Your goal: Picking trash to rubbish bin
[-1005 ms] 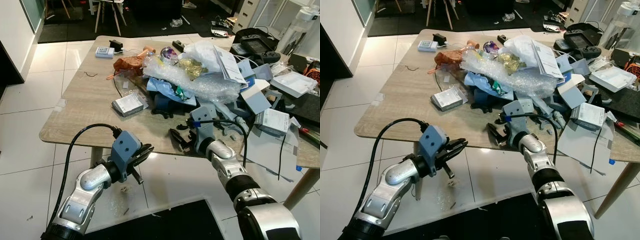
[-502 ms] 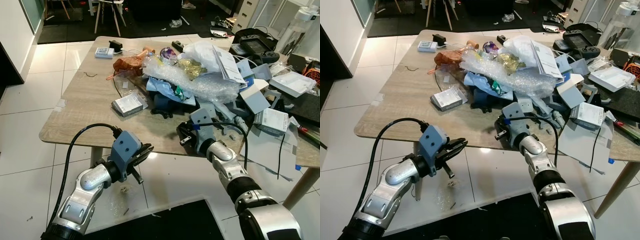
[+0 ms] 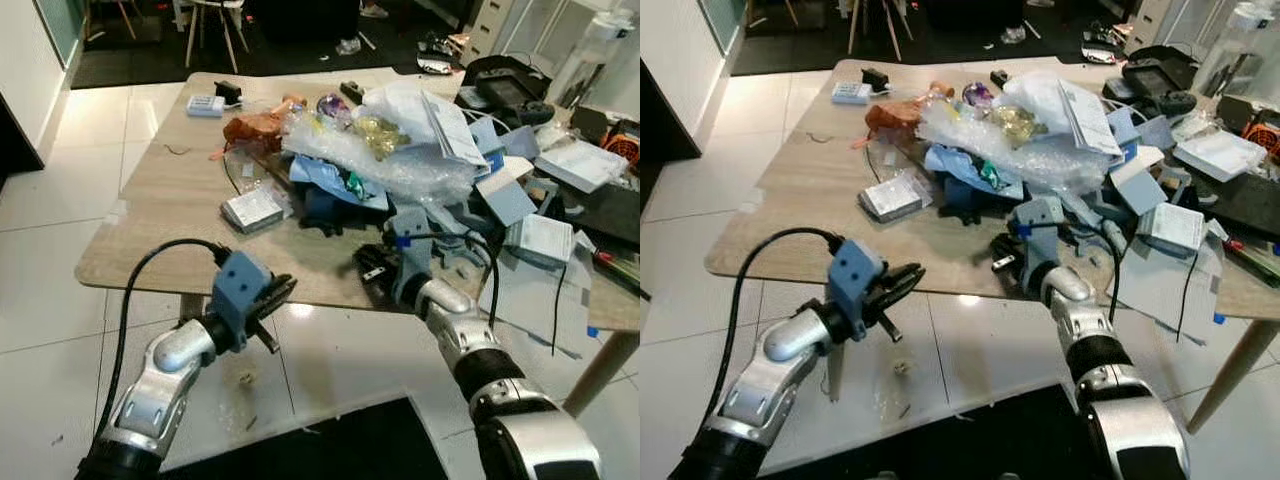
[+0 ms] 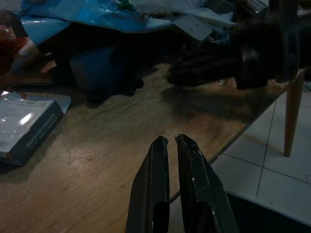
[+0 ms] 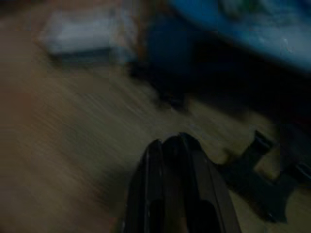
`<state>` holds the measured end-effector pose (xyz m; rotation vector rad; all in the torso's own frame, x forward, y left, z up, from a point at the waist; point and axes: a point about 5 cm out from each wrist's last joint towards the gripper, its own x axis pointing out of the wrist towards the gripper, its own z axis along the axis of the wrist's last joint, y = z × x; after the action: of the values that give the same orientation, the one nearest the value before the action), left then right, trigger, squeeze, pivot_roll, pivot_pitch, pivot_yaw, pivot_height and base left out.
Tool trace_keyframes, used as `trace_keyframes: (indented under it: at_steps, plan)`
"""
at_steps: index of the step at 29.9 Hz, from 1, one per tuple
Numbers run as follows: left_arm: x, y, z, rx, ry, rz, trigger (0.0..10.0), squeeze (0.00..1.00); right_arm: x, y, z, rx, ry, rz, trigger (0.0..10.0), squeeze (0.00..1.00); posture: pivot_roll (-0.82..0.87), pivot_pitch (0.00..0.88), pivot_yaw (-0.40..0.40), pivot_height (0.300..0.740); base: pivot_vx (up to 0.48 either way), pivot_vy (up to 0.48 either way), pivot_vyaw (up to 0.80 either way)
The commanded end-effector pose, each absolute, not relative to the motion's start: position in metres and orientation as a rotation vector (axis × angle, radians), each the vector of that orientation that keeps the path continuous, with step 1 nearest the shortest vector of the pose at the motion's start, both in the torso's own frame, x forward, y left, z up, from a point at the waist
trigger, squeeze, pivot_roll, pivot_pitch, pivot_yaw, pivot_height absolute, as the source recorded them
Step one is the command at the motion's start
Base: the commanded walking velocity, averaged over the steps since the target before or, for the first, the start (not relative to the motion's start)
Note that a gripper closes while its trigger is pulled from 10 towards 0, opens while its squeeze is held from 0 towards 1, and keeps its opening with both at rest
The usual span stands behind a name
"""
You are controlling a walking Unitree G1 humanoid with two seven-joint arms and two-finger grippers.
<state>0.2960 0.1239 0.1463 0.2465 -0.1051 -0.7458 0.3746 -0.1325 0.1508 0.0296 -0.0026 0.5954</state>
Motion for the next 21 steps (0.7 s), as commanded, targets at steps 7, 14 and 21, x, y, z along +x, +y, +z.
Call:
trace_keyframes:
  at_steps: [7, 14, 21]
  plan:
    - [0.296, 0.14, 0.142, 0.246, -0.06, -0.757, 10.0, 0.0, 0.354, -0.106, 0.191, 0.187, -0.142, 0.778, 0.0, 0.0, 0.04, 0.103, 0.0, 0.74, 0.0, 0.0, 0.0]
    - [0.302, 0.154, 0.143, 0.256, -0.073, -0.625, 10.0, 0.0, 0.336, -0.105, 0.196, 0.04, -0.182, 0.757, 0.0, 0.0, 0.03, 0.092, -0.006, 0.74, 0.0, 0.0, 0.0]
    - [0.309, 0.176, 0.13, 0.316, -0.016, -0.334, 10.0, 0.0, 0.33, -0.132, 0.187, 0.026, -0.235, 0.432, 0.0, 0.0, 0.04, 0.08, -0.009, 0.74, 0.0, 0.0, 0.0]
